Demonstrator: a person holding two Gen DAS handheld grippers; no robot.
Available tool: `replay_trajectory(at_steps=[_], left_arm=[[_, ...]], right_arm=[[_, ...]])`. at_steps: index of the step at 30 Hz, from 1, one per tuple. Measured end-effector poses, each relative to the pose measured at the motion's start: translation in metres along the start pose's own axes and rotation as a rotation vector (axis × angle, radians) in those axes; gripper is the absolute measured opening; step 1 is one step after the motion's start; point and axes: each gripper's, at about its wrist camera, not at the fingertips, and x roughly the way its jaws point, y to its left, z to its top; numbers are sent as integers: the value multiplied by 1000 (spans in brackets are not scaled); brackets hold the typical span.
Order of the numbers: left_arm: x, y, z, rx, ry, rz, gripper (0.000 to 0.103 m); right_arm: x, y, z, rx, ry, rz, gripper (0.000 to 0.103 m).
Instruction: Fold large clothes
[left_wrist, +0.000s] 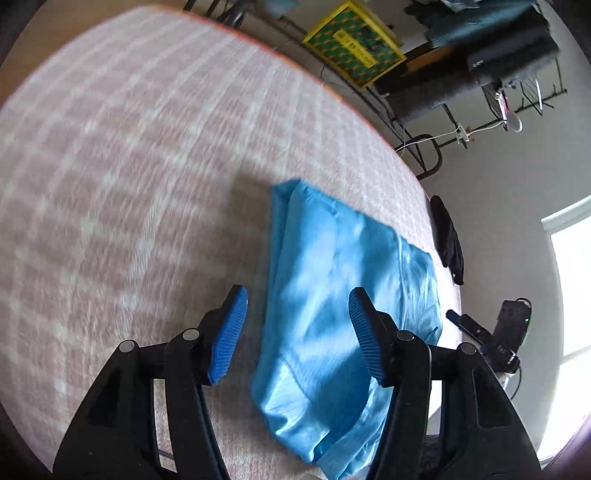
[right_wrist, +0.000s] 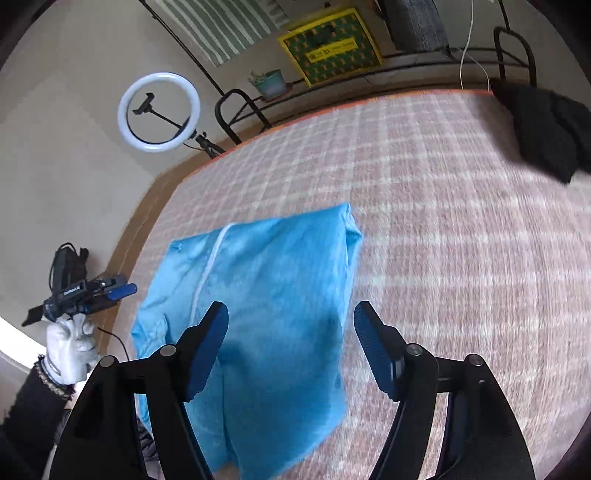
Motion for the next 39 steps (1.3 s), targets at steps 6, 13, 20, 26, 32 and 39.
replay_trajectory(at_steps=[6, 13, 20, 26, 32, 39], left_arm=[[26, 6, -7, -34, 64, -10, 59], [50, -2, -4, -10, 88, -22, 59], [49, 9, 2, -77, 105, -126, 57], [60, 1, 6, -74, 113, -130, 36], [72, -30, 5, 13, 87, -6, 14], [59, -70, -7, 172, 14, 98, 6]], right_arm=[[22, -25, 2, 104, 73, 35, 71], [46, -30, -4, 85, 113, 58, 71], [47, -49, -13, 174, 118, 246, 59], [62, -45, -16, 193, 135, 319, 52], [69, -38, -19, 188, 171, 295, 22], [54, 4, -8, 18, 145, 139, 8]])
